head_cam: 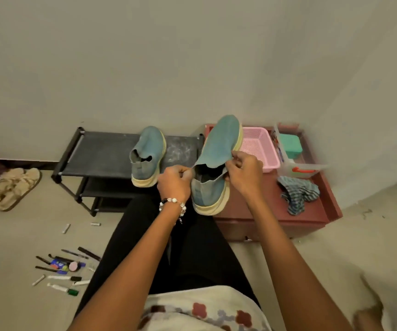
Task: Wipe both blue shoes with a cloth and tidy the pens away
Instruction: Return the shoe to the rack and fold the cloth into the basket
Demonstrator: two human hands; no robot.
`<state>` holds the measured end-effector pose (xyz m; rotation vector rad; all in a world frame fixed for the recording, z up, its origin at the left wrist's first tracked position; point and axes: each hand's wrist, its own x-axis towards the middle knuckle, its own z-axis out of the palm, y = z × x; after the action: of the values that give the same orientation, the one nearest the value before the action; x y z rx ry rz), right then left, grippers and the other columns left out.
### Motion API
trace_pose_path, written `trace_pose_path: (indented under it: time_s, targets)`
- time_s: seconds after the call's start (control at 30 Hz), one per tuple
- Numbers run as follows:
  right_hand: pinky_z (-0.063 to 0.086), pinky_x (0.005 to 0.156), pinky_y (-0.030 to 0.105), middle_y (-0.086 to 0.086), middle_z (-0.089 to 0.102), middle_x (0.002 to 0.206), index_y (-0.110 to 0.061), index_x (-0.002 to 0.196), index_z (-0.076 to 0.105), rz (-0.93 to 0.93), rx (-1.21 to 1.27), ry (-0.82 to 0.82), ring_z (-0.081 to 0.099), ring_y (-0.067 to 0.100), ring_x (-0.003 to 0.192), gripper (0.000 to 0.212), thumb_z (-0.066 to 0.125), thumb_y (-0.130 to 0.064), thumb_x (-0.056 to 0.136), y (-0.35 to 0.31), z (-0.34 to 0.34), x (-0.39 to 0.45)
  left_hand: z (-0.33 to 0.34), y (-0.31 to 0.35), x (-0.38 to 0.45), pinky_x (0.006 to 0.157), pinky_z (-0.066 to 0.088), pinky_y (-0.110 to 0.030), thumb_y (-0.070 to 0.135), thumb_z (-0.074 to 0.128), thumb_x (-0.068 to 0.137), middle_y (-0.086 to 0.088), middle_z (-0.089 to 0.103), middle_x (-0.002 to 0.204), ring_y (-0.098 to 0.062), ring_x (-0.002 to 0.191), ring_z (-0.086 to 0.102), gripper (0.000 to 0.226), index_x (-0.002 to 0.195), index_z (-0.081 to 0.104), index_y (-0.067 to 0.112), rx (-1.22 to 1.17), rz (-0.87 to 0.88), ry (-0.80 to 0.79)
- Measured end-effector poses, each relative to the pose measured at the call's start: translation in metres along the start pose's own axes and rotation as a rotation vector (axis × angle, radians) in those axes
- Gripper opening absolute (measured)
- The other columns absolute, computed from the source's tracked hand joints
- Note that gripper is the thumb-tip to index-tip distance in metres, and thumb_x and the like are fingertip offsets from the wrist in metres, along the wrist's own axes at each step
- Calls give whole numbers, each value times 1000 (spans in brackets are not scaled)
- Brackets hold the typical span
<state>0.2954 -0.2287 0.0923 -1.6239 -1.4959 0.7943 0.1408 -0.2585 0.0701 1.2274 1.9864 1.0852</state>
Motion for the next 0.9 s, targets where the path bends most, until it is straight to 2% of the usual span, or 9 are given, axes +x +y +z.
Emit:
trace_pose_path:
  time_s: [0.13,0.27,0.37,0.47,0.5,0.57,0.67,0.73,0.9]
  targets:
    - [56,59,51,8,70,71,-8,89,69,-71,32,-118,67,27,62,24,50,-18,78,-45,69,28,-61,-11,47,67,44,-30,13,58,85,-13,72,80,-30,79,64,19,85,76,10,75,-61,232]
    - [56,65,53,8,70,72,-3,88,69,-73,84,-252,68,26,67,22,51,-13,81,-83,153,52,-114,-44,102,73,48,-34,13,56,85,-14,73,88,-36,86,64,21,90,77,11,165,-129,376]
    - [54,68,53,13,69,76,0,89,68,-62,68,-328,66,31,68,20,51,-10,85,-101,215,68,-139,-77,141,70,46,-33,12,55,86,-17,71,88,-37,86,63,22,92,76,9,208,-197,447]
    - [49,61,41,13,58,66,-5,63,53,-84,-46,-391,59,32,66,25,50,-7,88,-100,271,92,-145,-108,181,67,40,-29,11,55,86,-17,70,88,-37,86,62,22,93,76,7,231,-252,458]
    - [42,60,35,13,56,67,-7,63,48,-86,-98,-418,57,31,68,26,50,-7,90,-96,287,99,-143,-119,193,67,40,-29,10,55,86,-17,70,87,-36,85,62,22,92,76,6,235,-274,445]
    - [35,62,32,20,59,81,-3,74,54,-87,-210,-484,56,34,78,20,48,-9,92,-87,314,115,-136,-140,216,68,42,-29,10,54,86,-17,70,86,-36,83,63,22,90,75,6,234,-314,414]
    - [46,71,37,24,61,100,4,95,60,-186,-385,-627,58,40,92,18,47,-7,91,-77,344,134,-123,-171,238,69,42,-30,9,53,88,-16,69,87,-34,84,63,22,91,75,7,238,-393,396]
    - [47,81,40,24,61,107,4,103,58,-276,-511,-723,58,40,98,19,49,-8,91,-74,356,137,-118,-190,243,70,41,-30,7,51,89,-17,69,90,-35,88,62,23,94,74,7,240,-443,406]
    - [32,91,40,14,63,105,-7,103,62,-405,-725,-604,50,30,106,17,49,-15,94,-64,363,128,-116,-205,243,69,43,-32,8,52,90,-18,69,92,-35,88,62,22,97,73,6,271,-429,368]
